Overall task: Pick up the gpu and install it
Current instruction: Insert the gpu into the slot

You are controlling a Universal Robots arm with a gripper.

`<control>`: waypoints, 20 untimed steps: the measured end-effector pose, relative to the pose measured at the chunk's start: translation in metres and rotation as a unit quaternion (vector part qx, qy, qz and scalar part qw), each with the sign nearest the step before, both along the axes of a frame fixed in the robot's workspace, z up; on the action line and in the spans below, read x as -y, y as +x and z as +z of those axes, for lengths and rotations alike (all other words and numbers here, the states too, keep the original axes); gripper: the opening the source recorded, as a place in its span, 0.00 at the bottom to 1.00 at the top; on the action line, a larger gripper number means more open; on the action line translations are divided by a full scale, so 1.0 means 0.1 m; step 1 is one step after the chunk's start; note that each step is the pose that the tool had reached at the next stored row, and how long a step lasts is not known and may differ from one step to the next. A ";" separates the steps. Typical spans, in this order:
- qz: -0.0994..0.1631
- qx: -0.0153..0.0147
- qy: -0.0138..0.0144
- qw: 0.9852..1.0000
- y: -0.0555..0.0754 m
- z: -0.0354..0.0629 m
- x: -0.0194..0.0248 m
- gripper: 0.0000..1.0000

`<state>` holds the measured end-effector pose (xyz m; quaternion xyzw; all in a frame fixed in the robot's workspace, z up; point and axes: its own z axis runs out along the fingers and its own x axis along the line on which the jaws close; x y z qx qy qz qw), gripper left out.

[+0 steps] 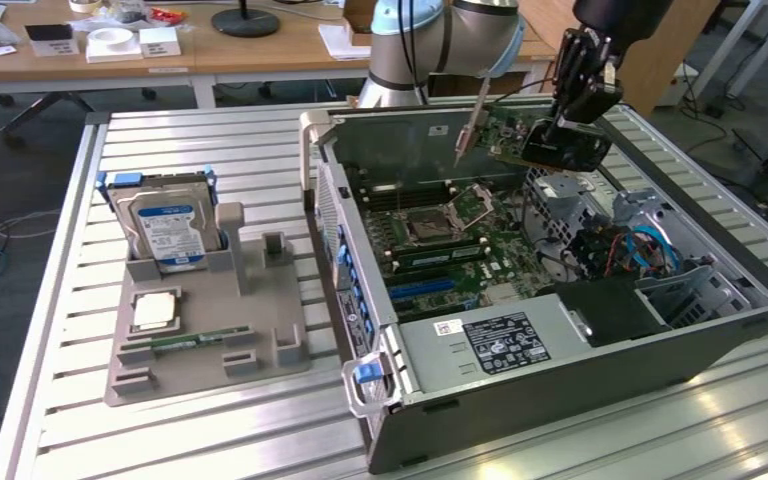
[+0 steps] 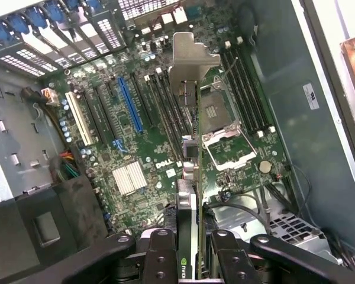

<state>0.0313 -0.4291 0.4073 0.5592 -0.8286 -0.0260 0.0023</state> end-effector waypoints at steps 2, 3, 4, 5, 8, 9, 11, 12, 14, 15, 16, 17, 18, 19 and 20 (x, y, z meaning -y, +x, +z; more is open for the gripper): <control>0.006 0.000 0.000 1.000 0.00 -0.001 0.000 0.27; 0.012 0.000 0.000 1.000 0.00 -0.001 0.000 0.27; 0.019 0.000 0.000 1.000 0.00 -0.002 0.000 0.27; 0.027 0.000 0.000 1.000 0.00 -0.003 0.000 0.27; 0.054 0.000 0.000 0.999 0.00 -0.006 0.000 0.27; 0.063 0.000 0.000 0.998 0.00 -0.006 0.000 0.27; 0.081 0.000 0.000 0.997 0.00 -0.009 0.000 0.27; 0.090 0.000 0.000 0.996 0.00 -0.010 0.000 0.27; 0.109 0.000 0.000 0.994 0.00 -0.014 0.000 0.27; 0.118 0.000 0.000 0.993 0.00 -0.016 0.000 0.27; 0.126 0.000 0.000 0.992 0.00 -0.018 0.000 0.27; 0.135 0.000 0.000 0.991 0.00 -0.019 0.000 0.27; 0.143 0.000 0.000 0.990 0.00 -0.021 0.000 0.27; 0.148 0.000 0.000 0.989 0.00 -0.020 0.000 0.27; 0.150 0.000 0.000 0.989 0.00 -0.020 0.000 0.27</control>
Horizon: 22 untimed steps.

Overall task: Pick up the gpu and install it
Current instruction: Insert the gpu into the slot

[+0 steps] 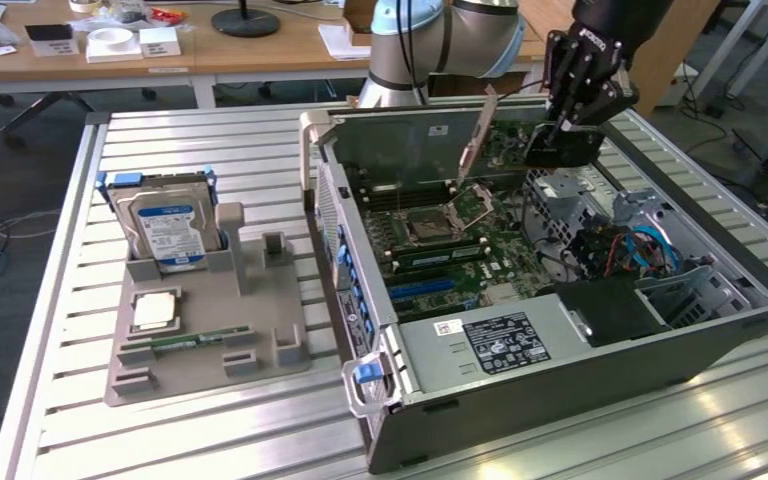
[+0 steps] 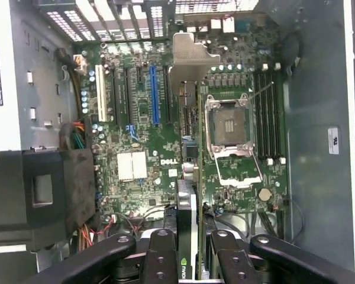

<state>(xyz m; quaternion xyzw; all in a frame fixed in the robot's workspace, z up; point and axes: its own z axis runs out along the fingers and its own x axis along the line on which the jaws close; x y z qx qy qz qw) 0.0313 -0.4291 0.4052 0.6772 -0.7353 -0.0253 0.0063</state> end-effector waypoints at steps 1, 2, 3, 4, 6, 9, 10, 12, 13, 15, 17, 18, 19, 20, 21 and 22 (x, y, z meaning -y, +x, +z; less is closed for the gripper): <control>0.000 0.000 0.000 1.000 0.00 0.000 0.000 0.27; 0.000 0.000 0.000 1.000 0.00 -0.001 0.000 0.27; 0.001 0.000 0.000 1.000 0.00 -0.001 0.000 0.27; 0.001 0.001 0.000 1.000 0.00 -0.003 -0.001 0.27; 0.003 0.005 0.000 1.000 -0.01 -0.009 -0.001 0.27; 0.007 0.010 0.000 1.000 -0.02 -0.015 -0.001 0.27; 0.009 0.011 0.000 1.000 -0.02 -0.018 -0.001 0.27; 0.010 0.013 0.000 1.000 -0.03 -0.021 0.000 0.27; 0.011 0.013 0.000 1.000 -0.03 -0.021 0.000 0.27; 0.011 0.013 0.000 1.000 -0.03 -0.021 0.000 0.27; 0.011 0.013 0.000 1.000 -0.03 -0.022 0.000 0.27; 0.011 0.013 0.000 1.000 -0.03 -0.022 0.000 0.27; 0.011 0.013 0.000 1.000 -0.03 -0.022 0.000 0.27; 0.011 0.013 0.000 1.000 -0.03 -0.023 -0.001 0.27; 0.010 0.013 0.000 1.000 -0.03 -0.031 -0.001 0.27; 0.010 0.013 0.000 1.000 -0.04 -0.043 -0.001 0.27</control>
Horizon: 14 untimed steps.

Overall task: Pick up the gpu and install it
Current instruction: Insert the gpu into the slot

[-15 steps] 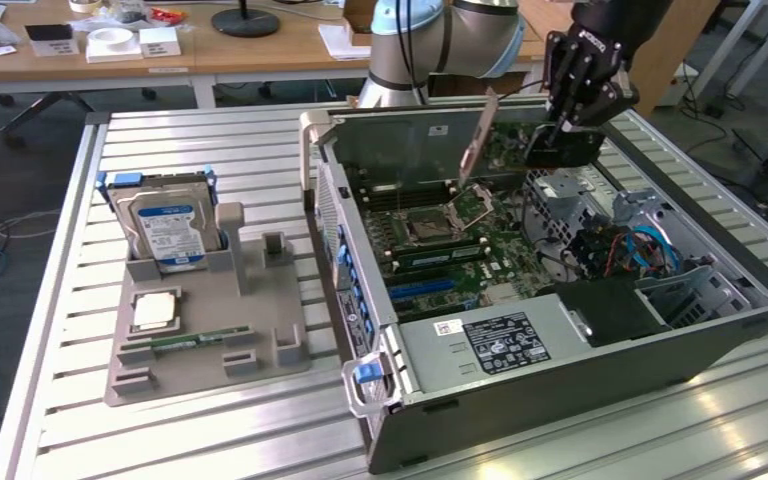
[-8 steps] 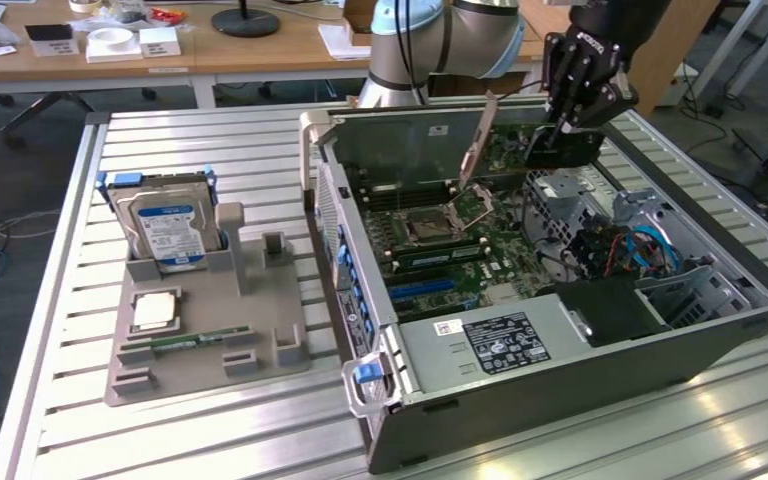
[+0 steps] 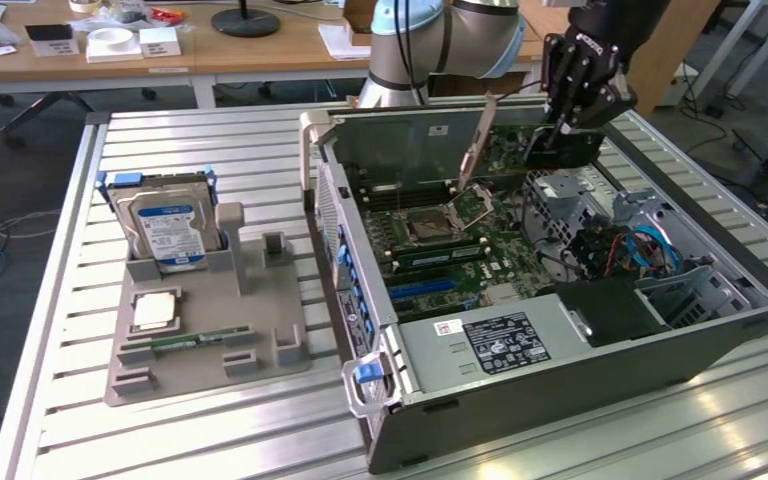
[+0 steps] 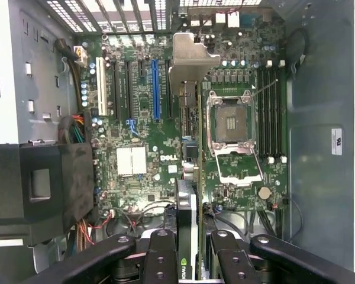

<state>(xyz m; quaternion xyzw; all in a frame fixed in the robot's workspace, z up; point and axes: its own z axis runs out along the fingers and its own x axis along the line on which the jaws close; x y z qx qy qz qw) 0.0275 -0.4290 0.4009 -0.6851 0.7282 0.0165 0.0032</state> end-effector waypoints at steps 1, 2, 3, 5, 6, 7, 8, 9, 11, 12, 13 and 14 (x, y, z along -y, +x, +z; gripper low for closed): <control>0.000 0.000 0.000 1.000 0.00 -0.015 0.000 0.27; 0.000 0.000 0.000 1.000 -0.01 -0.033 0.000 0.27; 0.000 0.001 0.000 1.000 -0.02 -0.051 0.000 0.27; 0.000 0.001 0.000 1.000 -0.03 -0.088 0.000 0.27; 0.000 0.001 0.000 1.000 -0.04 -0.105 0.000 0.27; 0.000 0.001 0.000 1.000 -0.05 -0.119 0.000 0.27; 0.000 0.002 0.000 1.000 -0.05 -0.128 0.000 0.27; 0.000 0.002 0.000 1.000 -0.05 -0.129 0.000 0.27; 0.000 0.002 0.000 1.000 -0.05 -0.129 0.000 0.27; 0.000 0.002 0.000 1.000 -0.05 -0.129 0.000 0.27; 0.000 0.002 0.000 1.000 -0.06 -0.129 0.000 0.27; 0.000 0.002 0.000 1.000 -0.07 -0.130 0.000 0.27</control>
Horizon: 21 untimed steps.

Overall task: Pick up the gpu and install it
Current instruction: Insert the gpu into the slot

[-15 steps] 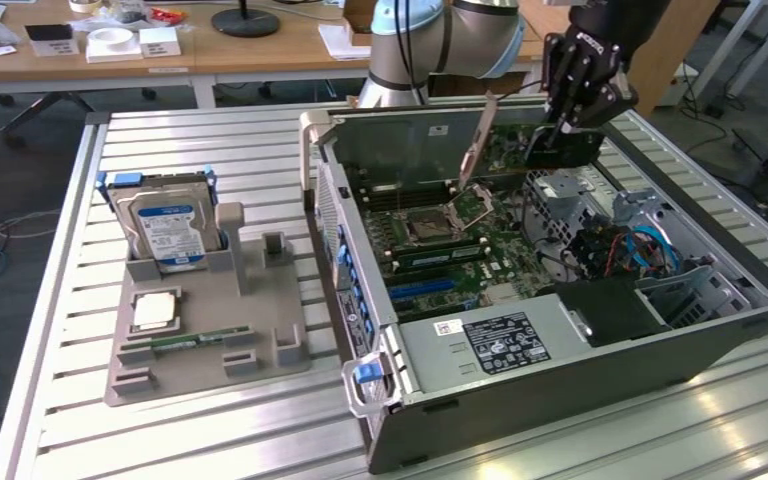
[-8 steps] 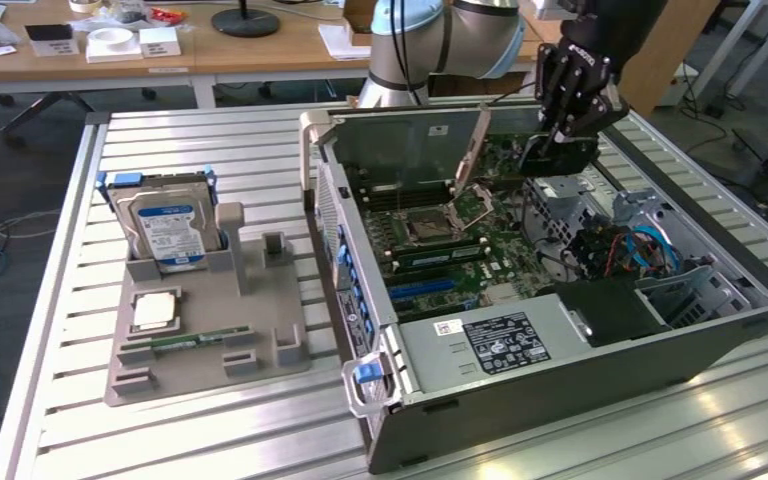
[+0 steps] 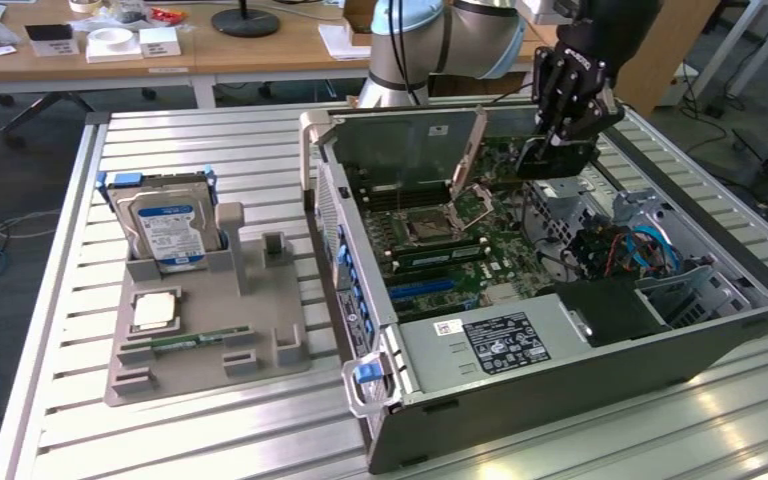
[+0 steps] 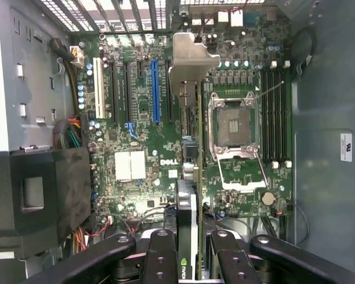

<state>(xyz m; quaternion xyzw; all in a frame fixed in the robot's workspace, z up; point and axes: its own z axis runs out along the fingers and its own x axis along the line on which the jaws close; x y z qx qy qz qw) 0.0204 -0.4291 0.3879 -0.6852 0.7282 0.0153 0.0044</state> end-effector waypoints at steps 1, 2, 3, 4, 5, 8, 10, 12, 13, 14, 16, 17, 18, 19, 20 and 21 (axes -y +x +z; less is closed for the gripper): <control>0.000 0.000 0.000 1.000 -0.01 -0.001 0.000 0.27; 0.000 0.001 0.000 1.000 -0.03 -0.002 0.000 0.27; 0.000 0.001 0.000 1.000 -0.05 -0.003 0.000 0.27; 0.000 0.001 0.000 1.000 -0.08 -0.004 0.000 0.27; 0.000 0.002 0.000 1.000 -0.10 -0.005 0.000 0.27; 0.000 0.003 0.000 1.000 -0.17 -0.007 0.000 0.27; 0.000 0.003 0.000 1.000 -0.18 -0.008 -0.001 0.27; 0.000 0.003 0.000 1.000 -0.18 -0.008 -0.001 0.27; 0.000 0.003 0.000 1.000 -0.18 -0.008 -0.001 0.27; 0.000 0.003 0.000 1.000 -0.18 -0.008 -0.001 0.27; 0.000 0.003 0.000 1.000 -0.18 -0.008 -0.001 0.27; 0.000 0.003 0.000 1.000 -0.18 -0.008 -0.001 0.27; 0.000 0.003 0.000 1.000 -0.18 -0.008 -0.001 0.27; 0.000 0.003 0.000 1.000 -0.18 -0.008 -0.001 0.27; 0.000 0.003 0.000 1.000 -0.19 -0.008 -0.001 0.27; 0.000 0.003 0.000 1.000 -0.19 -0.009 -0.001 0.27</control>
